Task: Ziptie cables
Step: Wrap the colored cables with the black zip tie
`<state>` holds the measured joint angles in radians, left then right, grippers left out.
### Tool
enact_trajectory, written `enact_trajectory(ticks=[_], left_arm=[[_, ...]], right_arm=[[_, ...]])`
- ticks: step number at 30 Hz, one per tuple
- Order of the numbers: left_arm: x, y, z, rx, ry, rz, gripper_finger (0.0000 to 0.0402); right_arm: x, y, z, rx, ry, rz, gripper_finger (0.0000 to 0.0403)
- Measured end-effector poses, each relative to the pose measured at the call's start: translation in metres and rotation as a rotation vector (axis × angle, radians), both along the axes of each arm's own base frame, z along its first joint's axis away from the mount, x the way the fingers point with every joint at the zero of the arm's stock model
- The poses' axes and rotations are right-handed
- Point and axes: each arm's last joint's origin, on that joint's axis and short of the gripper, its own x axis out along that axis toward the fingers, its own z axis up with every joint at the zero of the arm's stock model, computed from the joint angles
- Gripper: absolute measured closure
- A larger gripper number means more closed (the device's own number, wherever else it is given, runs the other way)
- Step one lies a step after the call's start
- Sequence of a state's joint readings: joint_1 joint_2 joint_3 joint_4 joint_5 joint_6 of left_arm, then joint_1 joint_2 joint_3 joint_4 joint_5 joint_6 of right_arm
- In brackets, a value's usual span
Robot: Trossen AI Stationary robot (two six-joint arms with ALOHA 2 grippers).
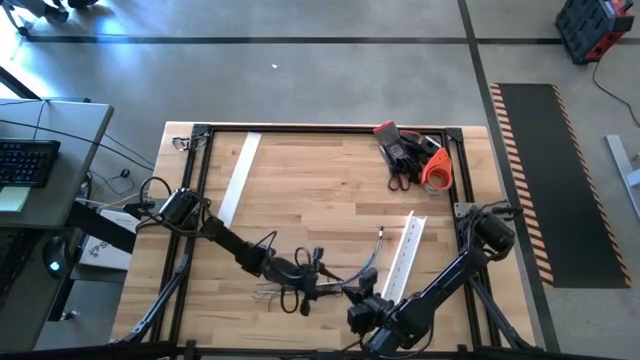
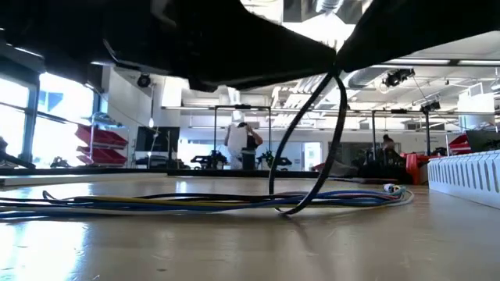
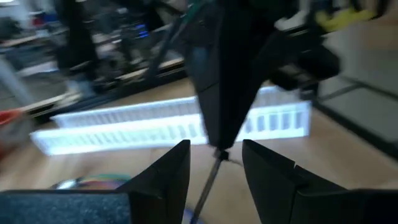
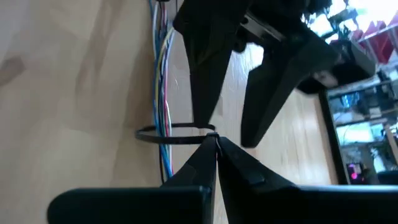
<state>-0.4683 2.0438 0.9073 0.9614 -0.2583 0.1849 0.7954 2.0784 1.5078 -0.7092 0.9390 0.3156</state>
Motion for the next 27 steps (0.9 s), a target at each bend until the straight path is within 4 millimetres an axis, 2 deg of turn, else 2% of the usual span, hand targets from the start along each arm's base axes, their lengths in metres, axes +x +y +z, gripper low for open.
enact_trajectory(ticks=[8,15,21,24,27], left_arm=[[0.005,0.01,0.0,-0.081,0.026,-0.115,0.0271],[0.011,0.02,0.0,-0.152,0.054,-0.129,0.0271],[0.022,0.015,0.0,-0.149,0.065,-0.181,0.0271],[0.025,0.013,-0.001,-0.121,0.09,-0.185,0.0285],[0.026,0.011,-0.001,-0.097,0.092,-0.19,0.0319]], right_arm=[[-0.004,0.004,-0.001,-0.05,-0.001,0.026,0.0403],[-0.003,0.006,0.0,-0.072,-0.019,0.041,0.0403],[-0.003,0.008,0.0,-0.076,-0.022,0.052,0.0403],[-0.004,0.009,0.0,-0.076,-0.022,0.057,0.0403],[-0.007,0.012,0.0,-0.076,-0.021,0.065,0.0403]])
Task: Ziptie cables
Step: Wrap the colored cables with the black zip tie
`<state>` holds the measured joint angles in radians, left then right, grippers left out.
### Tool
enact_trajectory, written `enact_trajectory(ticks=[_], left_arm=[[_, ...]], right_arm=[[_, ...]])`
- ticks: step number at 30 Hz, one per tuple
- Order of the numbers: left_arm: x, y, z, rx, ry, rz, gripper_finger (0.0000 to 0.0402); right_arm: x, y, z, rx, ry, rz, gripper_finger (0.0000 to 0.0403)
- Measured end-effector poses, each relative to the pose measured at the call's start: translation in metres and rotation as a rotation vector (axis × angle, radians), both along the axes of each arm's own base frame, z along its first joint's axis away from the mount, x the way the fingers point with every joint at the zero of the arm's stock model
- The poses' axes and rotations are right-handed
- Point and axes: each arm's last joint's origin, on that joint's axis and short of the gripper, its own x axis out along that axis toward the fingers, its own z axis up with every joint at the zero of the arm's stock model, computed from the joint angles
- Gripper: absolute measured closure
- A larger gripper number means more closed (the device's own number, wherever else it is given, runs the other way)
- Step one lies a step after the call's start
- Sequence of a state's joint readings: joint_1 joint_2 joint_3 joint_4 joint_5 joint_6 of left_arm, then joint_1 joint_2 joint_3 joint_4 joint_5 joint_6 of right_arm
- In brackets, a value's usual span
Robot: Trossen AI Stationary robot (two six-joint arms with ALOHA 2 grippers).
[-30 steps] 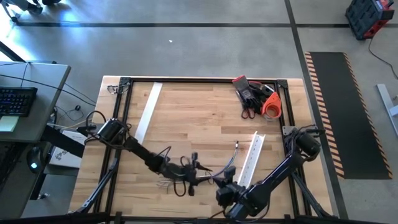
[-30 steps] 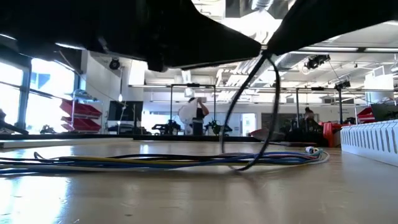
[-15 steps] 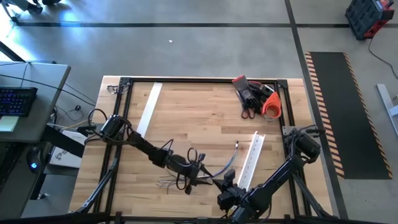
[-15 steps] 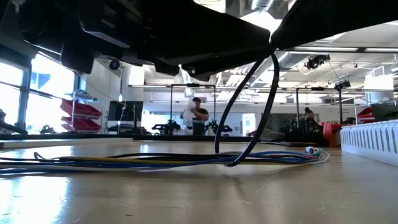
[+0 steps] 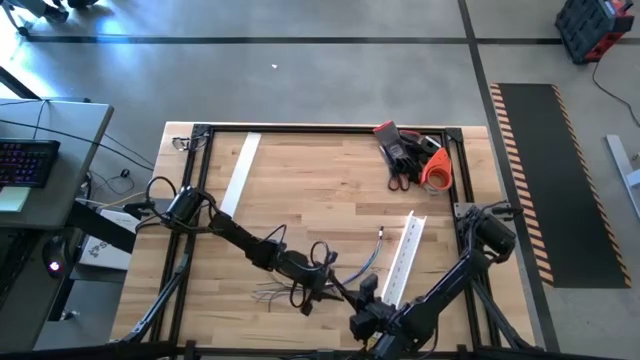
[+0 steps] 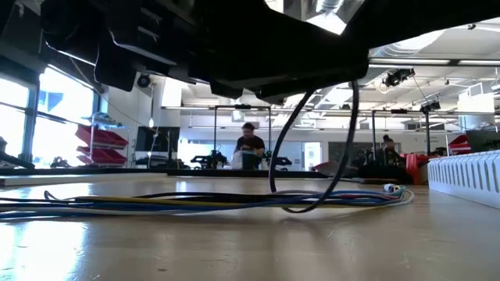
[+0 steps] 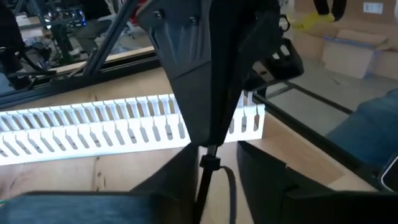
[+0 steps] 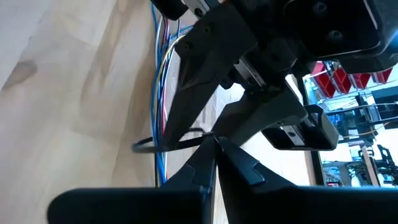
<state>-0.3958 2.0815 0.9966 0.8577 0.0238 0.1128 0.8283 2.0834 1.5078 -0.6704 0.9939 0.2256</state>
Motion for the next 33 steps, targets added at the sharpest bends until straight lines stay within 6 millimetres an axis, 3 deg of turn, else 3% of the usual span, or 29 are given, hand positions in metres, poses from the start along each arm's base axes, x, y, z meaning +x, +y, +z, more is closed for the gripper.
enact_trajectory(ticks=[4,6,15,26,29,33], left_arm=[[0.0,0.0,0.001,0.015,-0.016,0.001,0.0382],[0.0,0.0,0.001,0.041,-0.027,0.011,0.0392],[0.001,0.002,0.0,0.063,-0.029,0.076,0.0397],[0.001,0.004,-0.003,0.116,-0.01,0.116,0.0397],[0.001,0.004,-0.003,0.117,-0.01,0.116,0.0398],[0.001,0.004,-0.003,0.118,-0.01,0.117,0.0398]], right_arm=[[-0.004,0.004,0.0,-0.001,0.001,0.014,0.0403],[-0.006,0.005,0.0,0.011,-0.006,0.008,0.0403],[-0.018,-0.003,-0.006,0.225,0.019,-0.19,0.0385],[-0.011,-0.014,-0.005,0.356,-0.134,-0.374,0.0231],[-0.004,-0.017,-0.005,0.383,-0.132,-0.384,0.0225],[0.002,-0.017,-0.004,0.398,-0.139,-0.367,0.0248]])
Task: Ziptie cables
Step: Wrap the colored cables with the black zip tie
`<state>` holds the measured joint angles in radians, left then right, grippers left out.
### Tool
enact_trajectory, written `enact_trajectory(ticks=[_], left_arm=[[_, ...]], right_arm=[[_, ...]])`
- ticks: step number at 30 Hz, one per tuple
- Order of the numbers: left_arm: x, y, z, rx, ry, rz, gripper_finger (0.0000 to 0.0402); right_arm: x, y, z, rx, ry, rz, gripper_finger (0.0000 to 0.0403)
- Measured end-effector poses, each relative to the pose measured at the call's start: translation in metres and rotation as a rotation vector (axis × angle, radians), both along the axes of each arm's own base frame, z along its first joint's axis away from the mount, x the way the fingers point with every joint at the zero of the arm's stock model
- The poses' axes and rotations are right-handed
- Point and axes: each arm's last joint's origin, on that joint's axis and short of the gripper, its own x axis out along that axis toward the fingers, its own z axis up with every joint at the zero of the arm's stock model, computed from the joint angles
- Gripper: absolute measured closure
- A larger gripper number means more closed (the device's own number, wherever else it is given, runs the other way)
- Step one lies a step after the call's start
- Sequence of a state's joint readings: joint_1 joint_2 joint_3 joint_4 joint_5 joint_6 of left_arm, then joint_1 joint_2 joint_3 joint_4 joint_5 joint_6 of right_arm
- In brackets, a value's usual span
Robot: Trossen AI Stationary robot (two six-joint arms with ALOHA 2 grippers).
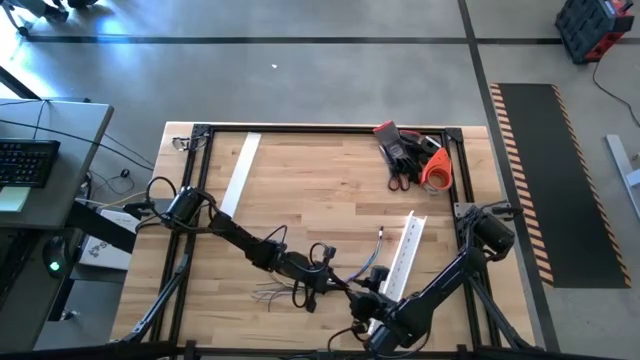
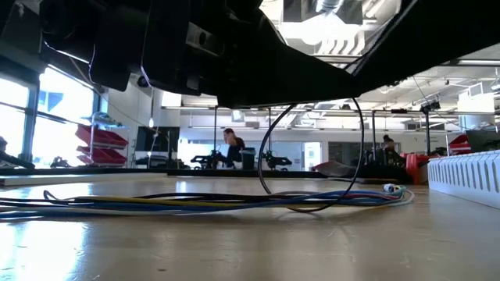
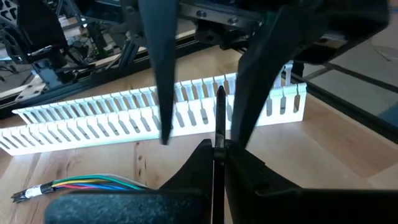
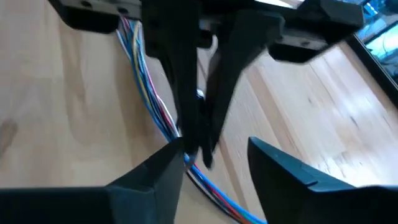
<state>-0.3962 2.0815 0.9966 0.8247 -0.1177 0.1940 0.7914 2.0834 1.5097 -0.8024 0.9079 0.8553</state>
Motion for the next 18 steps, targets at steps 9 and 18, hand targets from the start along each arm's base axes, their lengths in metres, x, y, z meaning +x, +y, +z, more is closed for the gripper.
enact_trajectory(ticks=[9,18], left_arm=[[-0.0004,0.0003,-0.0017,0.003,0.019,0.003,0.0398],[-0.0015,-0.0016,-0.0019,0.059,0.004,0.036,0.0398]], right_arm=[[0.0022,0.0022,0.0007,0.015,-0.016,0.012,0.0343],[0.0023,0.002,0.0009,0.03,-0.022,-0.002,0.04]])
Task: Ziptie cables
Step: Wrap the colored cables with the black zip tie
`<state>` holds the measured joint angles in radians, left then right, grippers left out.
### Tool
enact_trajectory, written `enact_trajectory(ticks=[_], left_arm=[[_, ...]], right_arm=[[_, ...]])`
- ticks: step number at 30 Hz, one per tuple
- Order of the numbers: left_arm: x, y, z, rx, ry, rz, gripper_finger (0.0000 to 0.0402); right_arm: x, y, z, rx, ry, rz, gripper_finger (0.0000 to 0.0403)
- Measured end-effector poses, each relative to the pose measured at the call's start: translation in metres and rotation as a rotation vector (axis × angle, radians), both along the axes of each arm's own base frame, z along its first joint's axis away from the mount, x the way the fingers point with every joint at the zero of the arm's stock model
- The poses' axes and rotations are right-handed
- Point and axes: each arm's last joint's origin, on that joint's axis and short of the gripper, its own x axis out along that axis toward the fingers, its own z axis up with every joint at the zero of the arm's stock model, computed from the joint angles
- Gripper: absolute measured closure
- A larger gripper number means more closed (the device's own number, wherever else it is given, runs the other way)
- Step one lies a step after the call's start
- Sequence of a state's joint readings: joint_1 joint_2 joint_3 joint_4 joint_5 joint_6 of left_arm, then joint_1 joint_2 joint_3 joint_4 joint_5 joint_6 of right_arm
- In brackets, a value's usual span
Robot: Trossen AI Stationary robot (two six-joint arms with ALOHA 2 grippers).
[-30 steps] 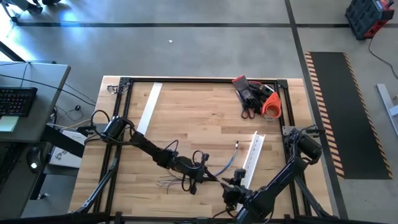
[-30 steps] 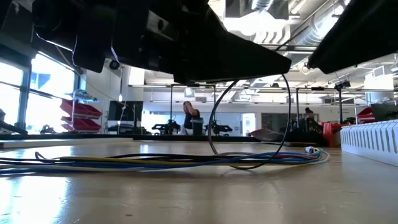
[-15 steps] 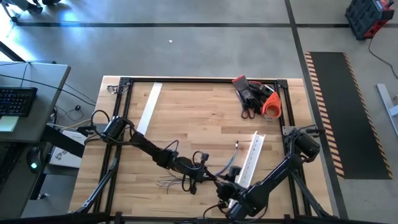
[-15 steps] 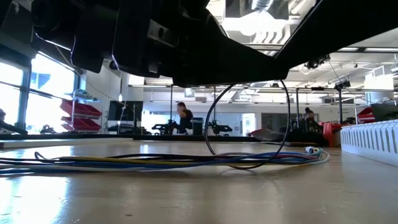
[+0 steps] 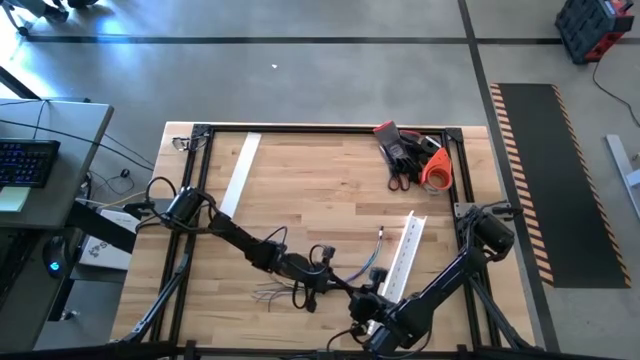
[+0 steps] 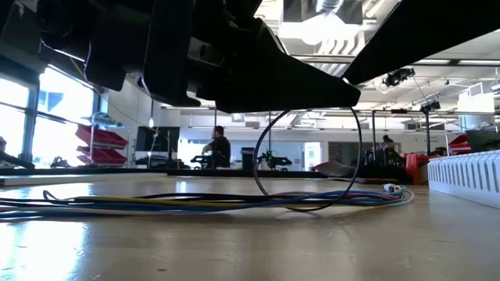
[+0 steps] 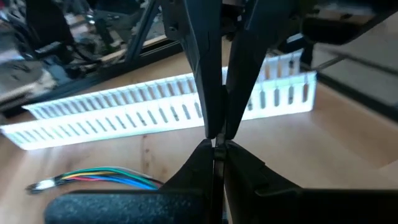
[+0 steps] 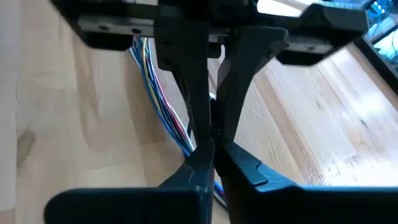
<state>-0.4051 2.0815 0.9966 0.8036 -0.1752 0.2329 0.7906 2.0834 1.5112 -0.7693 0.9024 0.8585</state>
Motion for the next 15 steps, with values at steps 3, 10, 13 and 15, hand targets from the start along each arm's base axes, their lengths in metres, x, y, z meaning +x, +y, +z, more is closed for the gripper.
enact_trajectory(ticks=[3,10,13,15], left_arm=[[-0.0018,-0.0032,0.0005,0.056,-0.014,0.035,0.0382],[-0.0044,-0.0063,0.0083,0.075,-0.024,0.023,0.0303],[-0.0045,-0.0064,0.0095,0.066,-0.025,0.017,0.0294],[-0.0044,-0.0063,0.009,0.055,-0.018,0.006,0.0298]], right_arm=[[-0.0005,-0.0006,-0.0005,0.023,0.01,-0.012,0.0401],[-0.0025,0.0002,-0.001,0.029,0.025,-0.009,0.0403],[-0.0024,-0.0004,-0.0011,0.028,0.031,-0.009,0.0402],[-0.0024,-0.0004,-0.0011,0.022,0.032,-0.006,0.0402]])
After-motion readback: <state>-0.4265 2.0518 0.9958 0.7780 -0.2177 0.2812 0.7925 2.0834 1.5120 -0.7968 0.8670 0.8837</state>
